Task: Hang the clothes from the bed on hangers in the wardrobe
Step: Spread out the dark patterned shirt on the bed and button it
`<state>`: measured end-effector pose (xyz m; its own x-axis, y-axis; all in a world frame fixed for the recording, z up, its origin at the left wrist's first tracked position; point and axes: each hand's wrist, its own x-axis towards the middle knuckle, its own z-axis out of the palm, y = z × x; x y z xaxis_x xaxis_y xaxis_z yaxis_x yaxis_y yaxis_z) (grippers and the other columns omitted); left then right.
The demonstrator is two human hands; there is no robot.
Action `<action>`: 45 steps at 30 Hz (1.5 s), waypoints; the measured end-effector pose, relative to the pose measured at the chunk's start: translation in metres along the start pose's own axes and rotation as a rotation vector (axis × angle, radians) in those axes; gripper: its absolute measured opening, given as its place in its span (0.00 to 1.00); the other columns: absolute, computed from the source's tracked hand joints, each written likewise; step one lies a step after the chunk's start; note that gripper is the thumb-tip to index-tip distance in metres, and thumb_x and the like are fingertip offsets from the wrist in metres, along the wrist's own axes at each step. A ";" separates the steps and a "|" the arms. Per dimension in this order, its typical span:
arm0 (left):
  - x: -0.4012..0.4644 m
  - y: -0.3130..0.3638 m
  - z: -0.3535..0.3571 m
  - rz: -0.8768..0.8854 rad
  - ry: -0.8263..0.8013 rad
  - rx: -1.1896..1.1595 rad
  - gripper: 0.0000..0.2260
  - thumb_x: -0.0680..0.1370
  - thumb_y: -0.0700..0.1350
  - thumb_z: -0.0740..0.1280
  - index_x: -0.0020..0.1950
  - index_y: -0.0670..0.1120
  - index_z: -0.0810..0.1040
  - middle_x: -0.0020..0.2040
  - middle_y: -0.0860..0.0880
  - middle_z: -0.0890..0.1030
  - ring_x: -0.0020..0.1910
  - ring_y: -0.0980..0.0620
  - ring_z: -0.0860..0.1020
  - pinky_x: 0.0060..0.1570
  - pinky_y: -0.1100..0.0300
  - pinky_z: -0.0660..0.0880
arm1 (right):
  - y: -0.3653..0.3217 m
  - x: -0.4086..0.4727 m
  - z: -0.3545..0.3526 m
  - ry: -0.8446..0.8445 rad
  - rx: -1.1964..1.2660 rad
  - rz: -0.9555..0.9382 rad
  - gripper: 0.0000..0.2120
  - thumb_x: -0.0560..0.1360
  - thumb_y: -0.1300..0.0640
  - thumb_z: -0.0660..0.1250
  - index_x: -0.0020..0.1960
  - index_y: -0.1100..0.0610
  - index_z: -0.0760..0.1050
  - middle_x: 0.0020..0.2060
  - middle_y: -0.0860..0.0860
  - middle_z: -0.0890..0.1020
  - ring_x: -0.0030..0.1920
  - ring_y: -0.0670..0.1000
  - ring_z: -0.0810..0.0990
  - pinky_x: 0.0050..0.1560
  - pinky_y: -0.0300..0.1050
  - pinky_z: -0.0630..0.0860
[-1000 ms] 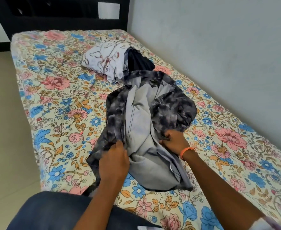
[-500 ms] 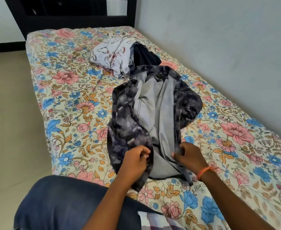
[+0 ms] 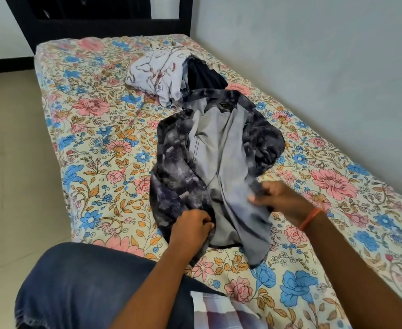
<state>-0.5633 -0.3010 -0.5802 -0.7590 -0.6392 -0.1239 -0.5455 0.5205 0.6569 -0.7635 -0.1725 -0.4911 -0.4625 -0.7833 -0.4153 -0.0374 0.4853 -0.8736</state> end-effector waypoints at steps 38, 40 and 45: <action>-0.012 0.011 -0.015 0.106 0.197 -0.303 0.04 0.74 0.45 0.70 0.39 0.50 0.80 0.37 0.56 0.81 0.33 0.58 0.77 0.35 0.61 0.77 | 0.022 -0.011 0.100 0.400 0.556 0.043 0.04 0.73 0.67 0.71 0.43 0.60 0.79 0.33 0.53 0.83 0.35 0.51 0.81 0.38 0.46 0.80; -0.011 0.011 -0.015 0.108 0.189 -0.330 0.04 0.74 0.44 0.70 0.39 0.49 0.81 0.36 0.56 0.81 0.33 0.59 0.77 0.35 0.62 0.77 | 0.013 -0.009 0.091 0.334 0.686 0.082 0.07 0.75 0.66 0.69 0.40 0.58 0.77 0.32 0.52 0.83 0.32 0.48 0.81 0.34 0.45 0.78; -0.009 0.012 -0.015 0.053 0.177 -0.435 0.04 0.73 0.44 0.72 0.38 0.49 0.82 0.34 0.57 0.82 0.30 0.58 0.78 0.34 0.65 0.77 | 0.013 -0.005 0.085 0.208 0.731 0.085 0.06 0.74 0.68 0.69 0.45 0.58 0.77 0.39 0.54 0.85 0.38 0.50 0.83 0.40 0.45 0.81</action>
<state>-0.5576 -0.2978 -0.5600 -0.6889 -0.7245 0.0219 -0.2794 0.2933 0.9143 -0.6860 -0.1949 -0.5220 -0.5975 -0.6301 -0.4960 0.5685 0.1033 -0.8162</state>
